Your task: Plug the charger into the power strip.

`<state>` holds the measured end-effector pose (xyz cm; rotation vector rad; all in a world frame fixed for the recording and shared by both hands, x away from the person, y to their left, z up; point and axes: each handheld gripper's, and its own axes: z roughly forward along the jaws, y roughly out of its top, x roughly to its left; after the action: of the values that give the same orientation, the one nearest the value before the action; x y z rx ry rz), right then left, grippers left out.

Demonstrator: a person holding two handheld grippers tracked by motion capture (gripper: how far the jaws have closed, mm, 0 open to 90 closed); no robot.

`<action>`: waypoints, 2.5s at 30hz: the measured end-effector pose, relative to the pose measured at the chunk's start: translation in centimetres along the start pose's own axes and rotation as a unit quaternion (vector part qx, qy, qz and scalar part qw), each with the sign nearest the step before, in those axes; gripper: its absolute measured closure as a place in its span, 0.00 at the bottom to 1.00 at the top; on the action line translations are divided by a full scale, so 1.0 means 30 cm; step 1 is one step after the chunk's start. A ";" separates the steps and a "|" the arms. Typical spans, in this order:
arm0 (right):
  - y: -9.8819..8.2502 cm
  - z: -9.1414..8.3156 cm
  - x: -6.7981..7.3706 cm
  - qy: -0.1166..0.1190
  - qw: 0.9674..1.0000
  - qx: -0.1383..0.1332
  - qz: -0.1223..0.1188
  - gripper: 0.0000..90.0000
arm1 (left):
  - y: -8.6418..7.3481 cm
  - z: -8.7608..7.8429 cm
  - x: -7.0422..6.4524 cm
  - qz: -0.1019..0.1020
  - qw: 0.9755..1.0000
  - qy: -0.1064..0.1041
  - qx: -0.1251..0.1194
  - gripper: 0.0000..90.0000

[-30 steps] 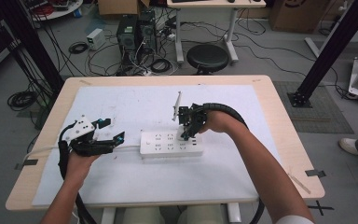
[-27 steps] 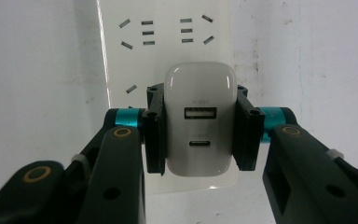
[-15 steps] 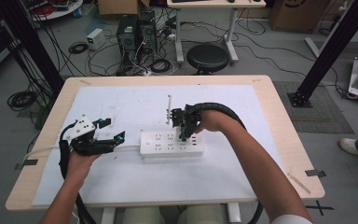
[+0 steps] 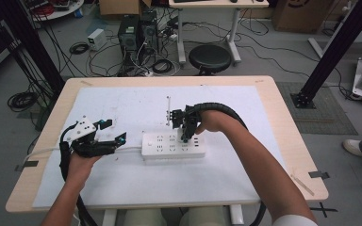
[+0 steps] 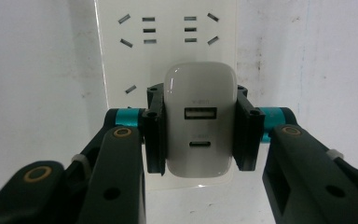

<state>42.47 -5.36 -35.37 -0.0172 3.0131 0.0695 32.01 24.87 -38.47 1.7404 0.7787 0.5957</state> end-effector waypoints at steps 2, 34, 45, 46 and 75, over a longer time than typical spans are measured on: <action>0.015 0.010 0.009 -0.009 1.000 0.013 -0.013 0.71 | 0.000 0.002 0.000 -0.001 1.000 -0.001 0.000 0.26; -0.066 0.011 0.001 0.004 0.994 -0.088 0.064 0.55 | -0.006 0.021 -0.008 -0.003 1.000 -0.013 -0.015 0.26; -0.243 -0.084 0.042 -0.028 0.934 -0.269 0.235 0.24 | -0.003 -0.001 -0.008 -0.016 0.999 -0.008 -0.031 0.26; -0.261 -0.094 0.052 -0.034 0.925 -0.289 0.245 0.24 | -0.002 -0.002 -0.008 -0.015 0.999 -0.007 -0.031 0.26; -0.616 -0.059 0.309 -0.160 0.807 -0.408 0.394 0.14 | 0.039 -0.013 -0.036 -0.015 0.998 -0.006 -0.060 0.25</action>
<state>33.30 -23.97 -35.64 1.0243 2.2032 1.2633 31.26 24.06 -37.26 1.6187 0.7450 0.5997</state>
